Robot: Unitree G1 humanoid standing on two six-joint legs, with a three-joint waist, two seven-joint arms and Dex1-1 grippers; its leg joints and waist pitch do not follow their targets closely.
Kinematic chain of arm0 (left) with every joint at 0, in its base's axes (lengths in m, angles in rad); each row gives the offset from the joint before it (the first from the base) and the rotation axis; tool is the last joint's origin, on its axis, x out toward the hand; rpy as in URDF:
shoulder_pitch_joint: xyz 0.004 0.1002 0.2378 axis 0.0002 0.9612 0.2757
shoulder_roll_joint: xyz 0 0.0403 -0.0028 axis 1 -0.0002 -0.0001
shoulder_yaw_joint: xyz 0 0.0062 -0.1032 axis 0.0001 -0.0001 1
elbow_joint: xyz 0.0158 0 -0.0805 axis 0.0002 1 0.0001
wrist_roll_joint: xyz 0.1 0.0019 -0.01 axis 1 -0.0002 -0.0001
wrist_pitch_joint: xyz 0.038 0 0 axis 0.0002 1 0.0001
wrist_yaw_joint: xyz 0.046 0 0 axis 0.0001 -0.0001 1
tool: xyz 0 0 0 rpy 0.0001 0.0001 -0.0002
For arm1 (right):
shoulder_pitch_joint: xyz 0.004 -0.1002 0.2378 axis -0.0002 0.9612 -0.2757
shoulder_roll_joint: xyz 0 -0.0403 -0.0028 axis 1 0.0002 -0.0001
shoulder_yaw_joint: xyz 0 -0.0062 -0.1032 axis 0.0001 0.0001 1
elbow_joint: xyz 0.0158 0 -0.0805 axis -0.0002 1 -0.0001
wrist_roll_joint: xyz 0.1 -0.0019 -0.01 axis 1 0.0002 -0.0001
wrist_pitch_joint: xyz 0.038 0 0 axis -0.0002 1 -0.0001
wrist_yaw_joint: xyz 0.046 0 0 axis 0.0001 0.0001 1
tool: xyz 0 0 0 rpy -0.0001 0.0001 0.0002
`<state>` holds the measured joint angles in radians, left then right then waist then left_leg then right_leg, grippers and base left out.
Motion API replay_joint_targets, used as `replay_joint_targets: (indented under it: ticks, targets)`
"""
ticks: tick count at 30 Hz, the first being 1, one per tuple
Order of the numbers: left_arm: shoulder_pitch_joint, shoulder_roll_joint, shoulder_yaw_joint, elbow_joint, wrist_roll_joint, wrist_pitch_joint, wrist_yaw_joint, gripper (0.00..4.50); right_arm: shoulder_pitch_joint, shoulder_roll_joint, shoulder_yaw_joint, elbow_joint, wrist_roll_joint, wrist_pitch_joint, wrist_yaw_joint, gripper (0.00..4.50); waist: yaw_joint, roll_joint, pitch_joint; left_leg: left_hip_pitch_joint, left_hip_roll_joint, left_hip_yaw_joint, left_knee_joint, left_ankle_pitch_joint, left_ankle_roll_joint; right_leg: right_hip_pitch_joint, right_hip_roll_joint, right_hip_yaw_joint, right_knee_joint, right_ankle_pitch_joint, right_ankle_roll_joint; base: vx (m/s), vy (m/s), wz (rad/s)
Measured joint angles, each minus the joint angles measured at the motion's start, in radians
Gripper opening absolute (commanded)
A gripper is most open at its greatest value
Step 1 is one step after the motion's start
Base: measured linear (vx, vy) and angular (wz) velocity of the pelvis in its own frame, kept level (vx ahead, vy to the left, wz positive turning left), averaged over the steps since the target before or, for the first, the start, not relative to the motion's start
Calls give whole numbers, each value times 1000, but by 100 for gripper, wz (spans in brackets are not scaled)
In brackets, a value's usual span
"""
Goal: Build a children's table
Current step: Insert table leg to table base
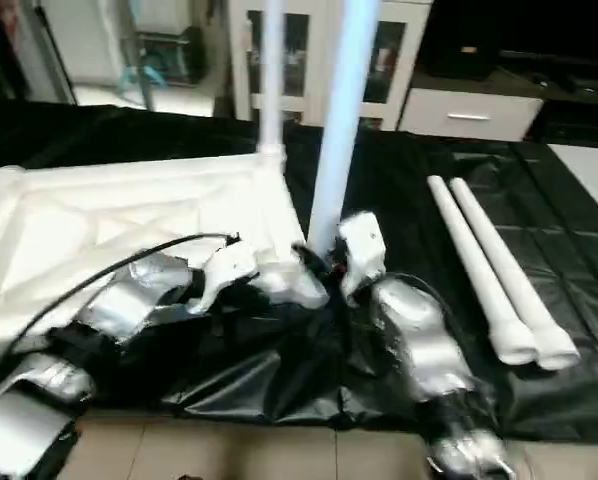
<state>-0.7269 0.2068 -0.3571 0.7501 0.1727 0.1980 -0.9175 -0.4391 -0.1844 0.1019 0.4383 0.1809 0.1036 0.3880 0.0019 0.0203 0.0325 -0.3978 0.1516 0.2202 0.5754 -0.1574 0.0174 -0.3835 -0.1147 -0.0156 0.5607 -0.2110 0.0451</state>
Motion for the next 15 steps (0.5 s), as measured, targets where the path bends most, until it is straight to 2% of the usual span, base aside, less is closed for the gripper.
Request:
replay_joint_targets:
  ticks: [2, 4, 6, 7, 9, 11, 12, 13, 14, 15]
  targets:
    - [-24, -46, 11, 34, 0, 31, 64, 0, -43, 25, -15, 56, -13, 0, -94, 184, -8, 3, 3, 0, -1, -2, -2, 0, 0, 0, 0, -2, -8, 0, 0, -27, 15, -6]
    - [-38, -82, 23, 61, 0, 49, 120, 0, -79, 47, -27, 106, -20, 3, -174, 184, -21, 5, 5, 0, -1, -6, -6, 0, 0, 2, -1, -13, -18, 0, 0, 0, 0, 0]
    - [-67, -114, 30, 100, 0, 64, 169, 0, -122, 69, -45, 157, -20, 3, -238, 184, -24, 4, 9, 0, -2, -6, -15, 0, 0, 0, -11, -32, -23, -3, -5, 0, 0, 0]
    - [-80, -134, 36, 122, 0, 67, 200, 0, -145, 81, -54, 188, -21, 2, -275, 184, -25, 3, 11, 0, -2, -5, -20, 0, 0, 0, -12, -36, -23, -6, -9, 0, 0, 0]
    - [-113, -181, 42, 163, 0, 84, 280, 0, -202, 98, -70, 253, -27, 1, -374, 184, -25, 1, 16, -1, -1, 3, -32, 0, 0, 0, -15, -47, -21, -12, -20, -52, -22, 1]
    - [-134, -224, 60, 197, 0, 105, 342, 0, -237, 116, -87, 304, -29, -10, -456, 184, -24, -1, 18, 0, -1, 8, -43, 0, 0, -8, -19, -47, -22, -16, -28, 0, 0, 0]
    - [-145, -242, 70, 211, -1, 113, 373, 0, -255, 120, -95, 328, -34, -18, -495, 184, -24, -3, 20, 0, -2, 6, -42, -4, -7, -16, -25, -49, -23, -16, -27, 0, 0, 0]
    - [-151, -257, 79, 225, -2, 117, 397, 0, -273, 128, -100, 360, -34, -28, -525, 184, -22, -5, 22, 0, -2, 3, -39, -8, -13, -18, -30, -56, -23, -16, -27, 0, 0, 0]
    - [-156, -267, 85, 231, -2, 122, 411, 0, -287, 134, -104, 380, -35, -33, -550, 184, -21, -4, 23, -2, -2, -6, -36, -8, -13, -11, -31, -64, -25, -17, -26, 39, 11, -21]
    - [-161, -277, 87, 239, -3, 123, 428, 0, -299, 136, -110, 402, -35, -42, -567, 184, -22, -2, 25, -5, -1, -19, -33, -8, -13, -7, -30, -80, -31, -17, -26, 39, 11, -21]
